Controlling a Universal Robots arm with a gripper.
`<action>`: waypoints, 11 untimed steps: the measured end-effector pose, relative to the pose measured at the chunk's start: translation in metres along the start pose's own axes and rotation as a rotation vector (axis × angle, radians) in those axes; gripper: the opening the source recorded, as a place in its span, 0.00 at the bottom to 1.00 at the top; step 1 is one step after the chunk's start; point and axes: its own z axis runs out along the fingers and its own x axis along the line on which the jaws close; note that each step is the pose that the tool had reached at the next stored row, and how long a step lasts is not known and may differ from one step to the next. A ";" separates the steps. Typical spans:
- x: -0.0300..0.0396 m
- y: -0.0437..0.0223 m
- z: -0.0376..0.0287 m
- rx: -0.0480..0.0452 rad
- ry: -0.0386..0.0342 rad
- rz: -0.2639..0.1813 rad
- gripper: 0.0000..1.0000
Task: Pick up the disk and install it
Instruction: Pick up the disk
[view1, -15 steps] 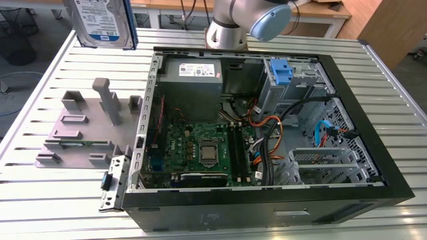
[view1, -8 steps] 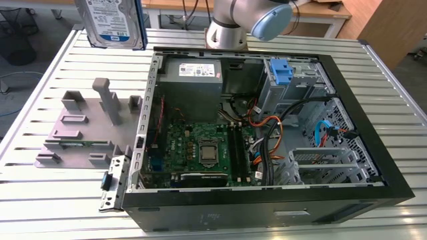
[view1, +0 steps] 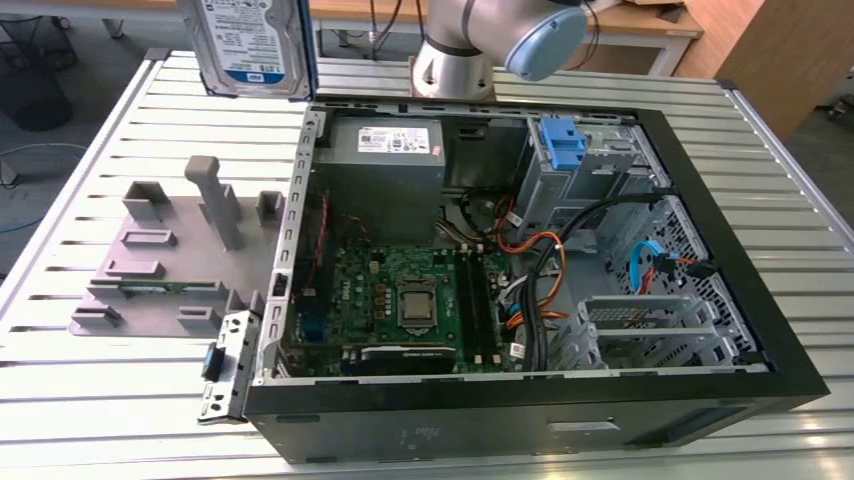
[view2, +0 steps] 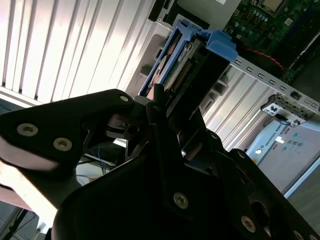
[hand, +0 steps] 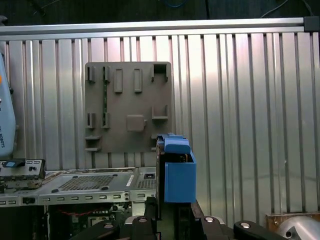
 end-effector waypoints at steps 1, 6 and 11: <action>-0.0002 -0.0029 0.0000 0.0000 0.0000 0.000 0.35; -0.0010 -0.0179 0.0001 0.0000 -0.0001 0.000 0.35; -0.0018 -0.0326 0.0001 -0.0001 0.0000 0.000 0.35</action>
